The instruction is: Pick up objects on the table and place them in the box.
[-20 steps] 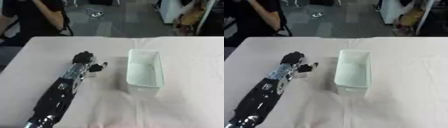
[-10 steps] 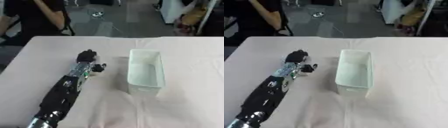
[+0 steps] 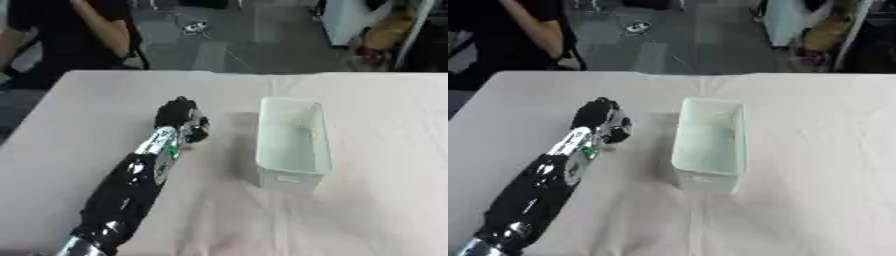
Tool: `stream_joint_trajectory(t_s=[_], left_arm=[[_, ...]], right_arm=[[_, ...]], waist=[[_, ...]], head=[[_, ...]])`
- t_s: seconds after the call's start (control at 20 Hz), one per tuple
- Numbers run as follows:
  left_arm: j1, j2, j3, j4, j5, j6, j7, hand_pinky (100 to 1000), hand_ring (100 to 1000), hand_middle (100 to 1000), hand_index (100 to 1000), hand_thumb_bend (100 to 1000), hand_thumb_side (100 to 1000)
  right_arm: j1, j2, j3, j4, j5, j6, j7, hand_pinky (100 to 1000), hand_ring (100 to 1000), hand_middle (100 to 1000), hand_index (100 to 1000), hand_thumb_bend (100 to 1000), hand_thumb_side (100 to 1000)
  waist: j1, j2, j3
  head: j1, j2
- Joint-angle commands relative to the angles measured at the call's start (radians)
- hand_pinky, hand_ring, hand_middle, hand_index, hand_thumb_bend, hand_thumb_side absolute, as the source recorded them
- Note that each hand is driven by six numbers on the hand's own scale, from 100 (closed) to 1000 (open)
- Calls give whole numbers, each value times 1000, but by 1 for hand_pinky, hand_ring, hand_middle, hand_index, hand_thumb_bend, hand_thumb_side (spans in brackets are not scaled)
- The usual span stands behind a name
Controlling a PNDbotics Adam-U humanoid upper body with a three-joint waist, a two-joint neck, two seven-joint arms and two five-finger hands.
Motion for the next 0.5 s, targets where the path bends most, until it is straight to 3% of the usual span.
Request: stream_joint_trajectory(t_s=[0.05, 0.5], left_arm=[[-15, 14, -1, -21, 42, -10, 66, 100, 100, 100, 100, 100, 493], [-18, 18, -8, -14, 47, -24, 29, 100, 100, 100, 100, 100, 483]], right_arm=[[-21, -13, -4, -15, 0, 1, 0, 901, 919, 929, 939, 100, 643], [-19, -14, -4, -15, 1, 2, 0, 901, 919, 929, 940, 100, 643]], waist=[[-4, -8, -1], [-4, -9, -1]], head=[[7, -4], [9, -5]])
